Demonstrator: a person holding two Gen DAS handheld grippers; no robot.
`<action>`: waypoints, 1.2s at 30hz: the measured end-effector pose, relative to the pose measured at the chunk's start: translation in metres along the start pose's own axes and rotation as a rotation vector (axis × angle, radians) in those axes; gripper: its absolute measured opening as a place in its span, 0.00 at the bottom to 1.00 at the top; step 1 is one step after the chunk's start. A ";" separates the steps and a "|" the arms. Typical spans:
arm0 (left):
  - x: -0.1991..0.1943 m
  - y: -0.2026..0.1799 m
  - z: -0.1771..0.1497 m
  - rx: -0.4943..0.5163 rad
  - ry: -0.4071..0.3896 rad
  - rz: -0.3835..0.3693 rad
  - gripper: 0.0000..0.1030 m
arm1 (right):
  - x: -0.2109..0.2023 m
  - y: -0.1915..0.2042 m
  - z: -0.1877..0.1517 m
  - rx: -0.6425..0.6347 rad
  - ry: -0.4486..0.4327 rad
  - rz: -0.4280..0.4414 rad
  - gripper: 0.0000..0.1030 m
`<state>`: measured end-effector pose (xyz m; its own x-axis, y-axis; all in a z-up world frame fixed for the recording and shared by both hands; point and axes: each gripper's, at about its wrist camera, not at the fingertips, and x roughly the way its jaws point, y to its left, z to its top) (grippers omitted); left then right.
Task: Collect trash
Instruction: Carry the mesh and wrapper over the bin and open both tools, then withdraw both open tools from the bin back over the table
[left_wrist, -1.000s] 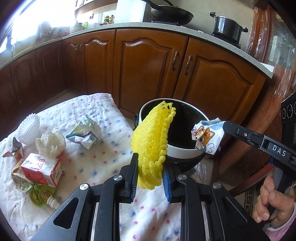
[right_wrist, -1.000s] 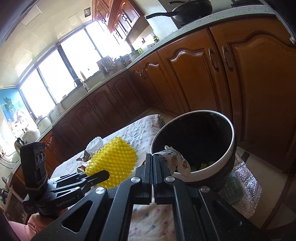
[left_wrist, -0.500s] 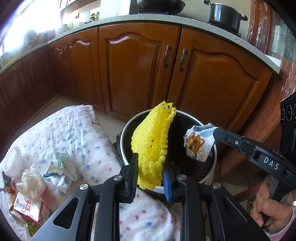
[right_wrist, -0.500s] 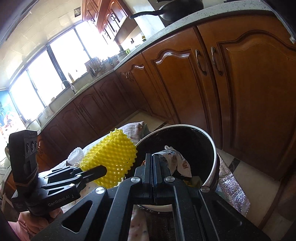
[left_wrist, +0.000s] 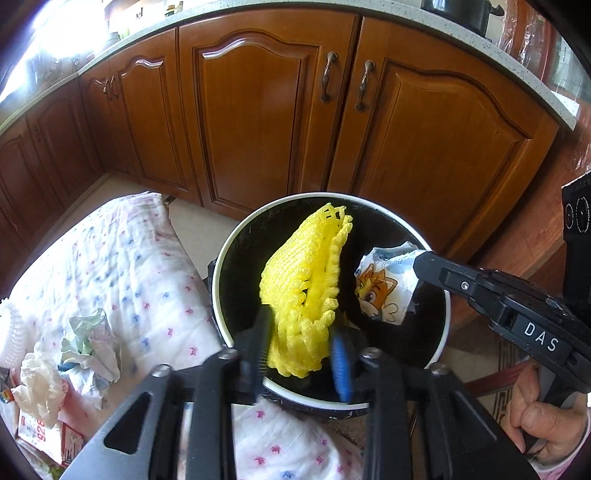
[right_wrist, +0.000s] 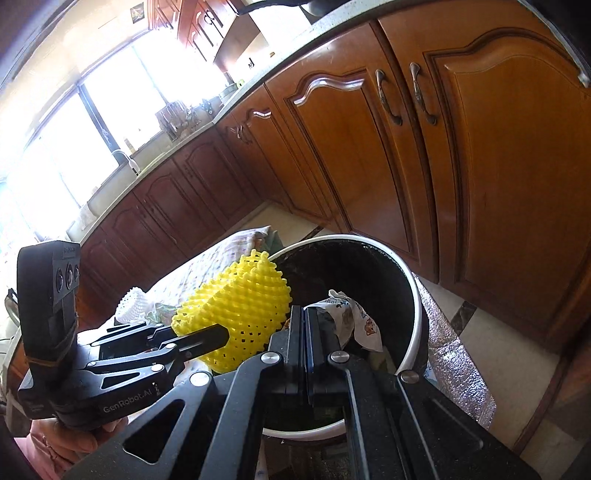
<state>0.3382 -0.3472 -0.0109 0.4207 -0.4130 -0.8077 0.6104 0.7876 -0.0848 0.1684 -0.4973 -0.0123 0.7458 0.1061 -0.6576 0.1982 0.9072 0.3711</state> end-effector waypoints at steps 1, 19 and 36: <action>0.001 0.001 0.001 0.000 -0.007 0.003 0.43 | 0.002 0.000 0.000 0.002 0.007 0.002 0.07; -0.070 0.047 -0.080 -0.169 -0.183 0.037 0.67 | -0.036 0.026 -0.026 0.046 -0.129 0.056 0.98; -0.147 0.107 -0.181 -0.379 -0.216 0.110 0.67 | -0.012 0.102 -0.086 0.013 -0.012 0.150 0.99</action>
<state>0.2199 -0.1195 -0.0069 0.6247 -0.3718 -0.6867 0.2821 0.9274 -0.2455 0.1255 -0.3707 -0.0230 0.7752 0.2356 -0.5862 0.0919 0.8760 0.4735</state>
